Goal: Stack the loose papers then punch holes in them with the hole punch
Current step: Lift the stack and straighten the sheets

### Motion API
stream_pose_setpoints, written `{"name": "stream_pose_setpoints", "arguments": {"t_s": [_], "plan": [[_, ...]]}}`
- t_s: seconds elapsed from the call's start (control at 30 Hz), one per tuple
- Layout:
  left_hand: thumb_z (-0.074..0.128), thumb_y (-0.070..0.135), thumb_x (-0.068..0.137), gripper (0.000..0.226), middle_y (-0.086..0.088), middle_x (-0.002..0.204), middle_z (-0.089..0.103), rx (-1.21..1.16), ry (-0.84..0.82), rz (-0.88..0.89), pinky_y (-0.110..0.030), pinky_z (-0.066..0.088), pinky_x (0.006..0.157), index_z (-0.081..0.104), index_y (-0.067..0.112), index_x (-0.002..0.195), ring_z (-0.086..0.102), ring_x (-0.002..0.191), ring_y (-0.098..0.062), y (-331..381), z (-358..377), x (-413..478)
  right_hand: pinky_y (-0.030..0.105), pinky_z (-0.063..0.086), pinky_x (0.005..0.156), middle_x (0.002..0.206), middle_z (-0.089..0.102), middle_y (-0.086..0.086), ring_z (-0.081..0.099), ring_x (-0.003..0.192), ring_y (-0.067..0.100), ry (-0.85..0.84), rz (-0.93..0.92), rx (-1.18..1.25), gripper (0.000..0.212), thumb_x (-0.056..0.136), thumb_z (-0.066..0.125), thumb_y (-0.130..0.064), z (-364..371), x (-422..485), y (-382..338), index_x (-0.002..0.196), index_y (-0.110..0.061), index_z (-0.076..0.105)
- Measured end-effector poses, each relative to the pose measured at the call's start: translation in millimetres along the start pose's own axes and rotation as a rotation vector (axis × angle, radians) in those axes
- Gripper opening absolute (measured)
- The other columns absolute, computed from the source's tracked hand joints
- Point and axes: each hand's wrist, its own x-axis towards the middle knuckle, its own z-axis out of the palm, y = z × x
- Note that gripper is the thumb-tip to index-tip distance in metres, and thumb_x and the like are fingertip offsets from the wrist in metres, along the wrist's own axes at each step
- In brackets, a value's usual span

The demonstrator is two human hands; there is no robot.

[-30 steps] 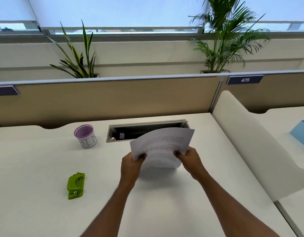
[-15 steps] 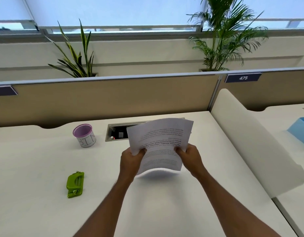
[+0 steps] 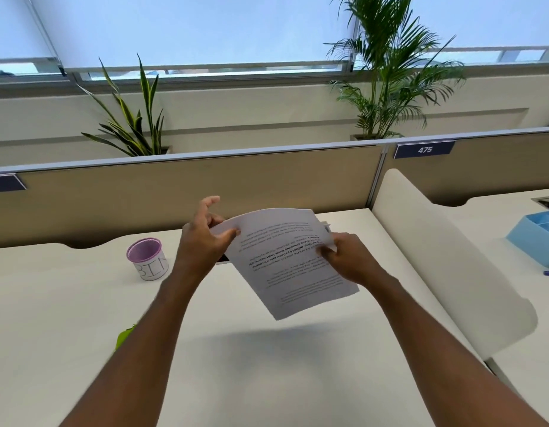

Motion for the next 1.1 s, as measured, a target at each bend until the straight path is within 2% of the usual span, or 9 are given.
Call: {"name": "stream_pose_setpoints", "arguments": {"t_s": [0.1,0.23,0.37,0.47,0.57,0.7,0.83,0.93,1.1], "plan": [[0.072,0.026,0.079,0.017,0.007,0.079,0.07,0.114,-0.155,0.053,-0.041,0.059,0.066,0.07,0.026,0.095,0.067,0.074,-0.016,4.0,4.0,-2.0,0.021,0.046,0.058,0.091,0.07,-0.005,0.062,0.076,0.017,-0.064,-0.029,-0.072,0.022,0.093,0.052,-0.021,-5.4,4.5,-8.4,0.095,-0.019,0.074],[0.07,0.032,0.078,0.002,0.012,0.07,0.07,0.135,-0.244,0.082,-0.027,0.049,0.057,0.068,0.032,0.078,0.062,0.064,-0.005,9.8,14.8,-6.8,0.03,0.051,0.062,0.095,0.072,0.0,0.062,0.077,0.02,-0.16,-0.06,-0.242,0.025,0.089,0.048,-0.027,-11.2,9.2,-20.8,0.096,-0.024,0.072],[0.074,0.029,0.079,0.021,0.016,0.068,0.072,-0.092,-0.31,0.053,-0.009,0.043,0.05,0.068,0.035,0.098,0.065,0.061,0.001,14.4,17.8,-7.2,0.029,0.051,0.062,0.093,0.072,-0.004,0.062,0.077,0.016,-0.218,-0.077,-0.288,0.021,0.088,0.052,-0.025,-17.3,10.9,-24.9,0.092,-0.026,0.073],[0.072,0.031,0.08,0.003,0.012,0.068,0.073,-0.197,-0.297,-0.003,-0.011,0.043,0.046,0.073,0.032,0.082,0.065,0.054,-0.002,10.7,16.7,-6.3,0.031,0.053,0.064,0.085,0.07,-0.007,0.064,0.074,0.013,-0.247,-0.037,-0.193,0.016,0.086,0.059,-0.028,-25.2,10.9,-22.9,0.089,-0.025,0.074],[0.071,0.039,0.076,0.015,0.007,0.064,0.072,-0.316,-0.185,-0.101,-0.024,0.047,0.05,0.074,0.024,0.074,0.06,0.052,-0.005,-5.3,9.8,-5.3,0.026,0.046,0.058,0.077,0.07,-0.003,0.062,0.069,0.012,-0.241,-0.003,-0.186,0.009,0.079,0.068,-0.024,-40.6,11.8,-10.0,0.082,-0.018,0.074],[0.079,0.039,0.067,0.027,0.002,0.072,0.074,-0.597,-0.052,-0.232,-0.031,0.051,0.061,0.075,0.014,0.078,0.063,0.06,-0.016,-30.4,-8.2,-4.5,0.018,0.041,0.053,0.06,0.063,-0.01,0.054,0.055,0.004,-0.223,0.094,0.238,0.02,0.079,0.074,-0.011,-60.8,5.5,13.3,0.063,-0.023,0.071],[0.078,0.032,0.071,0.024,-0.002,0.083,0.076,-0.723,-0.021,-0.278,-0.032,0.054,0.065,0.075,0.014,0.087,0.066,0.068,-0.021,-45.9,-12.9,-12.6,0.023,0.049,0.064,0.076,0.072,0.001,0.061,0.07,0.012,-0.053,0.105,0.643,0.009,0.079,0.072,-0.006,-54.1,-0.1,26.1,0.086,0.0,0.071],[0.073,0.02,0.079,0.005,0.001,0.077,0.075,-0.733,0.034,-0.303,-0.027,0.054,0.06,0.076,0.016,0.079,0.066,0.064,-0.016,-52.1,0.3,-26.0,0.027,0.055,0.075,0.093,0.075,0.003,0.066,0.084,0.017,0.063,0.096,0.902,0.015,0.084,0.066,-0.007,-27.7,-6.5,26.4,0.098,-0.008,0.07],[0.076,0.016,0.079,0.005,-0.003,0.074,0.073,-0.645,0.103,-0.438,-0.036,0.054,0.062,0.072,0.015,0.075,0.064,0.069,-0.027,-69.3,41.0,-71.3,0.035,0.058,0.067,0.097,0.073,0.009,0.069,0.084,0.025,0.173,0.216,0.933,0.021,0.088,0.058,-0.028,28.1,-25.3,24.3,0.106,-0.019,0.063]]}}
